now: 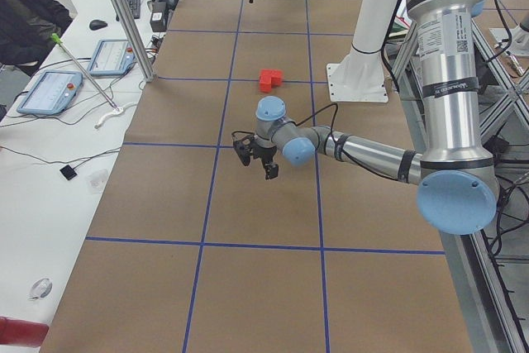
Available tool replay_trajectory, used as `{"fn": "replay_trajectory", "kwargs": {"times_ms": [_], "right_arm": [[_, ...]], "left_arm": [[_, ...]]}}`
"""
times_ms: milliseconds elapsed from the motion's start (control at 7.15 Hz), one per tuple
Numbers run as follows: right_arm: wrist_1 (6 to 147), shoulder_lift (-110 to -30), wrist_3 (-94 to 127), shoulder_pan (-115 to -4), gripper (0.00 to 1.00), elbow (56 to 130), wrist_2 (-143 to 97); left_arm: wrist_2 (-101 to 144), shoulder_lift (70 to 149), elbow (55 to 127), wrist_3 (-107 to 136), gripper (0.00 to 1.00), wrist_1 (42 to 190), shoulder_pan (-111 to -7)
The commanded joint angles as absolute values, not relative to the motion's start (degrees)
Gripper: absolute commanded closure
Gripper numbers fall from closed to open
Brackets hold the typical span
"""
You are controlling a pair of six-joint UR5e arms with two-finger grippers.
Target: Form red blocks into L shape at center
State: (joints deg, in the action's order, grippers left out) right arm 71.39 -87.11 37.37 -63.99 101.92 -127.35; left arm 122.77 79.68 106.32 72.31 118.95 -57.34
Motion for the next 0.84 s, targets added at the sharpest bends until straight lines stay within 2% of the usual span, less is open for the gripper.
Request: {"fn": "replay_trajectory", "kwargs": {"times_ms": [0,280,699], "right_arm": [[71.3,-88.5,17.9,-75.9,0.00,91.3,-136.2],[71.3,-88.5,12.7,-80.0,0.00,88.8,-137.4],[71.1,-88.3,13.4,-79.9,0.00,88.9,-136.8]], "left_arm": [[130.1,79.5,97.4,44.0,0.00,119.3,-71.2],[130.3,80.1,97.4,39.7,0.00,119.3,-73.0],[134.8,79.9,101.1,39.9,0.00,118.9,-73.3]]}}
